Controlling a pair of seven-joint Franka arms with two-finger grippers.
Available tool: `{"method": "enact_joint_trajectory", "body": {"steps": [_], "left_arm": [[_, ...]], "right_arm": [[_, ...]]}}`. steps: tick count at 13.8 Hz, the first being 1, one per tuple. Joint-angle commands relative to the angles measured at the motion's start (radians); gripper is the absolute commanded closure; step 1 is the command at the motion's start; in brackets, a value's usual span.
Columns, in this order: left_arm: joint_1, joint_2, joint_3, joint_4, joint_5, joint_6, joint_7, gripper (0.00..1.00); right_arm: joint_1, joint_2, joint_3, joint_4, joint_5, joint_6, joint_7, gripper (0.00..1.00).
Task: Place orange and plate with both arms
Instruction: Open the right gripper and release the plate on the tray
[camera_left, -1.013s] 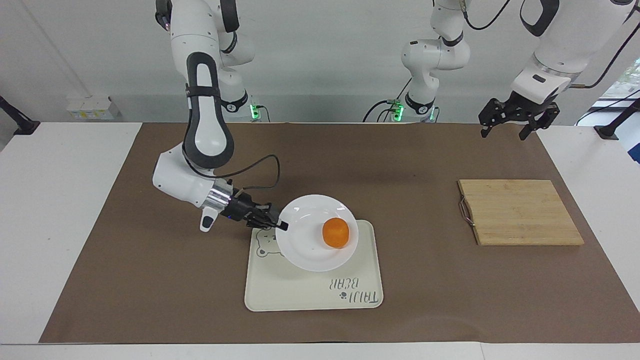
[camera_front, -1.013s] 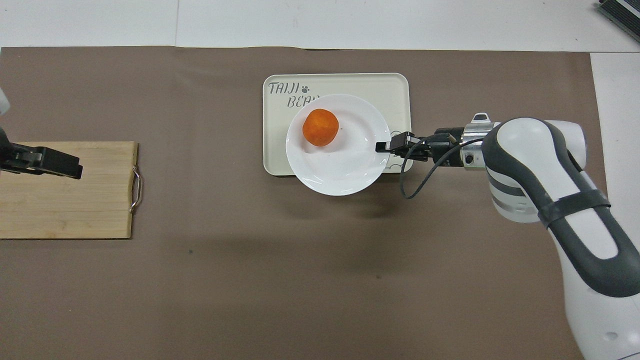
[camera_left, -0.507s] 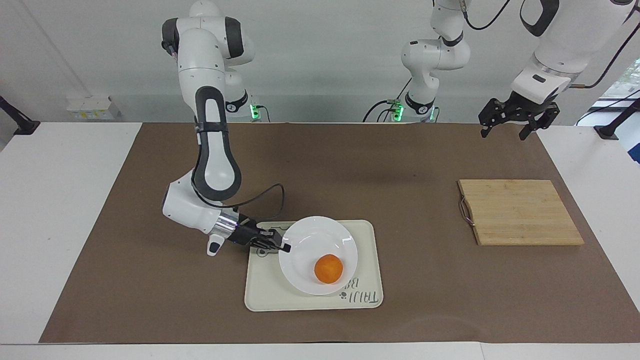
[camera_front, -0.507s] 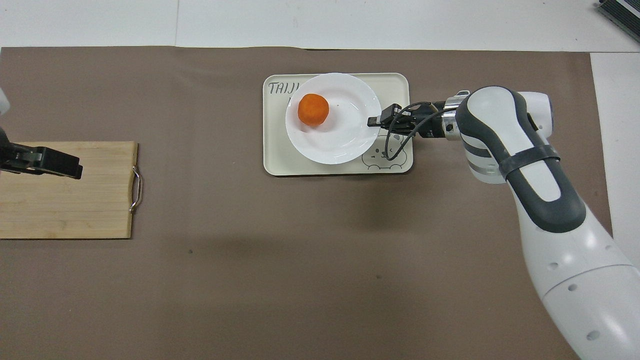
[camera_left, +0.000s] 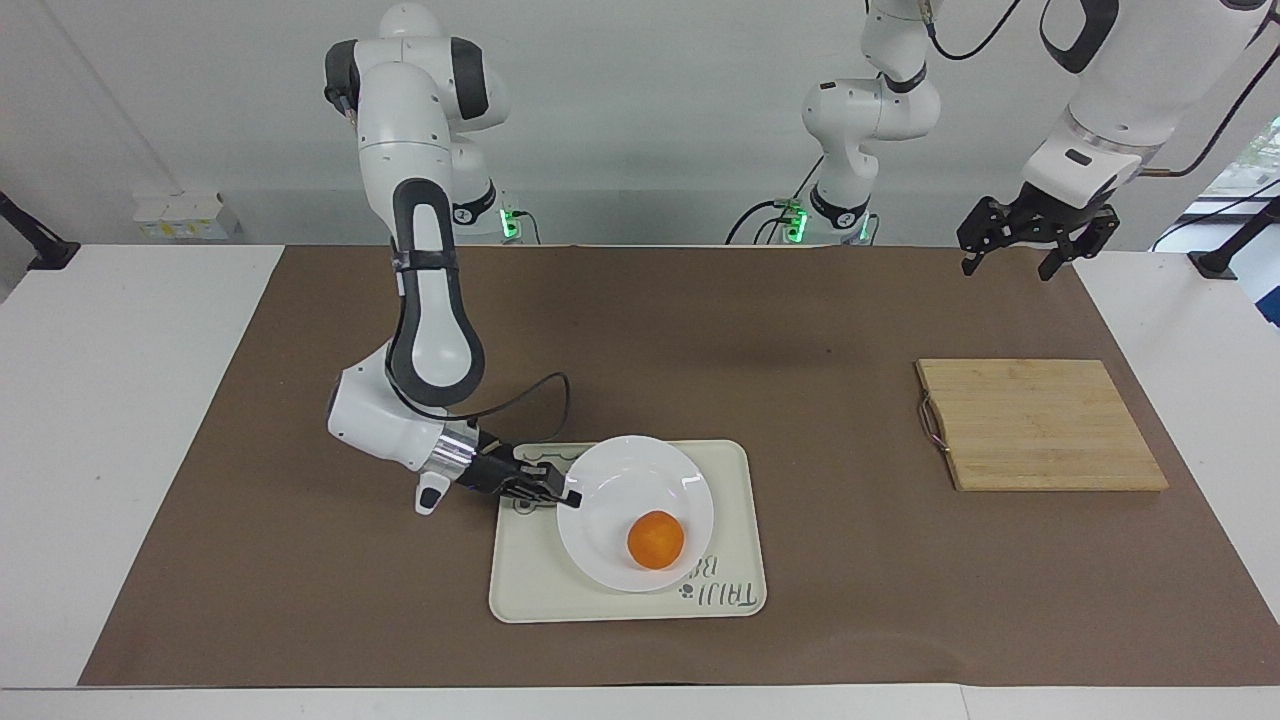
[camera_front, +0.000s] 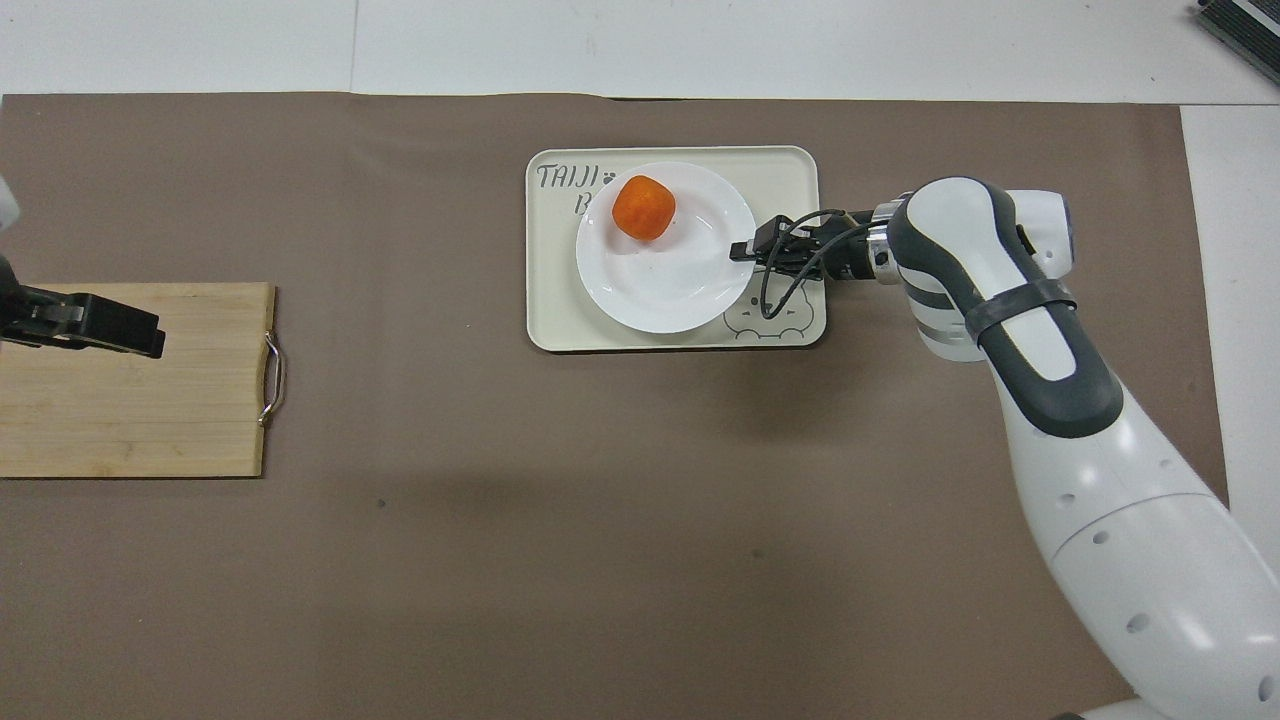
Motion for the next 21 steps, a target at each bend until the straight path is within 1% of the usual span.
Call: {"method": "enact_joint_trajectory", "body": {"steps": [1, 5, 6, 7, 9, 11, 13, 14, 16, 21], "left_arm": [[0.006, -0.004, -0.002, 0.005, -0.004, -0.002, -0.002, 0.00], [0.006, -0.004, -0.004, 0.005, -0.004, -0.002, -0.002, 0.00], [0.006, -0.004, -0.002, 0.005, -0.004, -0.002, -0.002, 0.00], [0.006, -0.004, -0.002, 0.005, -0.004, -0.002, -0.002, 0.00], [0.006, -0.004, -0.002, 0.005, -0.004, -0.002, -0.002, 0.00], [0.006, -0.004, -0.002, 0.005, -0.004, -0.002, -0.002, 0.00], [0.006, -0.004, -0.002, 0.005, -0.004, -0.002, -0.002, 0.00], [0.006, -0.004, -0.002, 0.005, -0.004, -0.002, -0.002, 0.00], [0.006, -0.004, -0.004, 0.005, -0.004, -0.002, -0.002, 0.00], [0.006, -0.004, -0.004, 0.005, -0.004, -0.002, -0.002, 0.00]], "right_arm": [[-0.001, 0.003, 0.002, 0.013, -0.070, 0.040, 0.005, 0.00], [-0.006, -0.033, -0.008, 0.022, -0.223, 0.057, 0.046, 0.00], [-0.005, -0.046, -0.023, 0.022, -0.260, 0.058, 0.067, 0.00], [0.000, -0.066, -0.041, 0.022, -0.306, 0.061, 0.090, 0.00], [-0.006, -0.101, -0.049, 0.019, -0.385, 0.063, 0.118, 0.00], [-0.006, -0.136, -0.083, 0.016, -0.456, 0.060, 0.149, 0.00], [-0.008, -0.191, -0.094, 0.013, -0.560, 0.049, 0.194, 0.00], [-0.008, -0.220, -0.106, 0.010, -0.614, 0.040, 0.245, 0.00], [-0.008, -0.260, -0.110, 0.010, -0.682, -0.007, 0.325, 0.00], [-0.008, -0.345, -0.126, 0.010, -0.775, -0.127, 0.507, 0.00]]}}
